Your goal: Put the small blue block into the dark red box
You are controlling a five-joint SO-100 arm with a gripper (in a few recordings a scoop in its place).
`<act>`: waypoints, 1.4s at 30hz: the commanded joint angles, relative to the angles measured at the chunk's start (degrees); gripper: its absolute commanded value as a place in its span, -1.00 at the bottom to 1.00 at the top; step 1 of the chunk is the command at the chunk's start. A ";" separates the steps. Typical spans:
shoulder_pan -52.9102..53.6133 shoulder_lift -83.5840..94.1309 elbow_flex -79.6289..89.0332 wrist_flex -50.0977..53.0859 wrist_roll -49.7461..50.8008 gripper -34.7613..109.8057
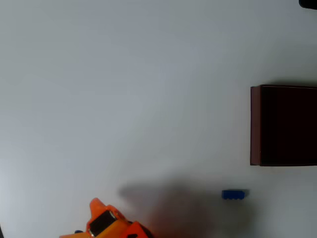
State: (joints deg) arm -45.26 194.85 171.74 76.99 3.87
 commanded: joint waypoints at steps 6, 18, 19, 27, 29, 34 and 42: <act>-0.62 0.44 1.23 0.79 0.70 -0.52; -0.26 0.26 -4.22 1.76 2.90 -0.42; 1.05 0.18 -6.59 3.34 3.52 -0.41; 28.39 -17.49 -30.59 7.38 9.49 -0.36; 35.68 -26.19 -37.71 7.29 11.60 -0.43; 51.24 -44.21 -55.81 11.51 21.27 -0.51; 73.39 -58.10 -66.36 20.83 35.07 -0.52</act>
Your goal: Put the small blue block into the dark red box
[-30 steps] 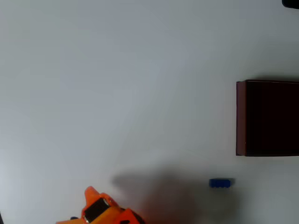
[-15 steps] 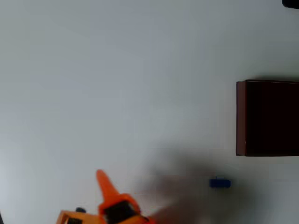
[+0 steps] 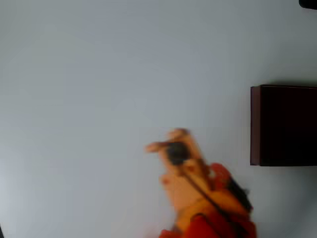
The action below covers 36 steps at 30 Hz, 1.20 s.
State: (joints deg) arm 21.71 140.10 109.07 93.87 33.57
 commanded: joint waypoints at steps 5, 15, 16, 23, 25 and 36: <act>14.33 -4.31 1.49 6.50 21.88 -0.50; 19.86 -5.10 6.59 9.32 58.89 -0.43; 19.42 -6.06 6.50 9.49 62.31 -0.43; 16.35 -8.44 9.58 8.00 88.33 -0.47; 16.70 -11.25 8.96 6.94 92.02 -0.47; 22.24 -20.30 12.39 0.35 94.66 -0.20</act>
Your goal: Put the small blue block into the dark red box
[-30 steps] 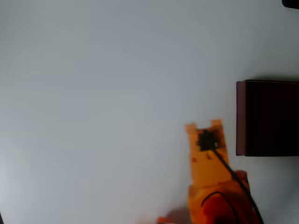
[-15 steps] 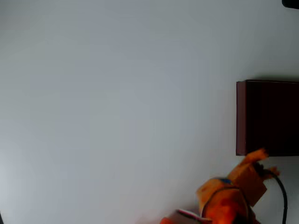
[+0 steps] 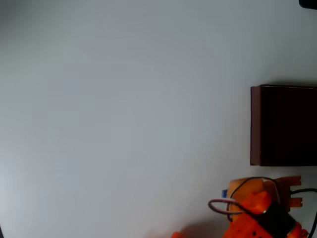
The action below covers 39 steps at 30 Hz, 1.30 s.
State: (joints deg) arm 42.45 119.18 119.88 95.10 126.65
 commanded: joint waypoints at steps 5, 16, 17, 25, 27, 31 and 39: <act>0.35 2.90 5.98 -4.83 3.60 -0.21; -1.41 12.74 16.17 -16.87 11.60 -0.20; -1.41 14.15 17.58 -18.19 11.87 -0.20; 0.00 15.12 22.06 -21.97 12.66 -0.20; 0.18 13.80 22.50 -23.38 12.39 -0.20; 0.18 12.30 23.64 -26.63 11.95 -0.20; 2.11 5.98 23.20 -29.97 8.53 -0.20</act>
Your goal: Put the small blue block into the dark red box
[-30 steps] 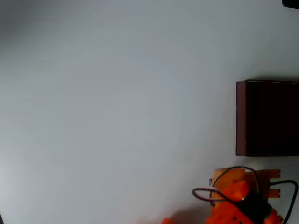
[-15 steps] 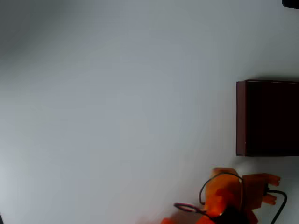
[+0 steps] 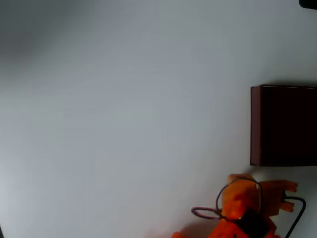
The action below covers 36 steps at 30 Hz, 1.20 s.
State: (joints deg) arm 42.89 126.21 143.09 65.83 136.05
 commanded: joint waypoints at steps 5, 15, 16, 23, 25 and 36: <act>3.78 -5.71 -1.49 -2.02 -3.34 -0.20; 3.96 -11.87 -3.43 -3.96 -4.83 -0.21; 4.13 -12.30 -3.25 -4.66 -5.45 -0.25; 5.98 -15.21 -1.67 -9.49 -8.61 -0.52; 6.59 -15.38 -0.97 -10.55 -9.49 -0.52; 16.52 -2.46 -14.68 -1.41 -36.74 -0.52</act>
State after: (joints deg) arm 56.87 117.95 134.56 62.40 107.84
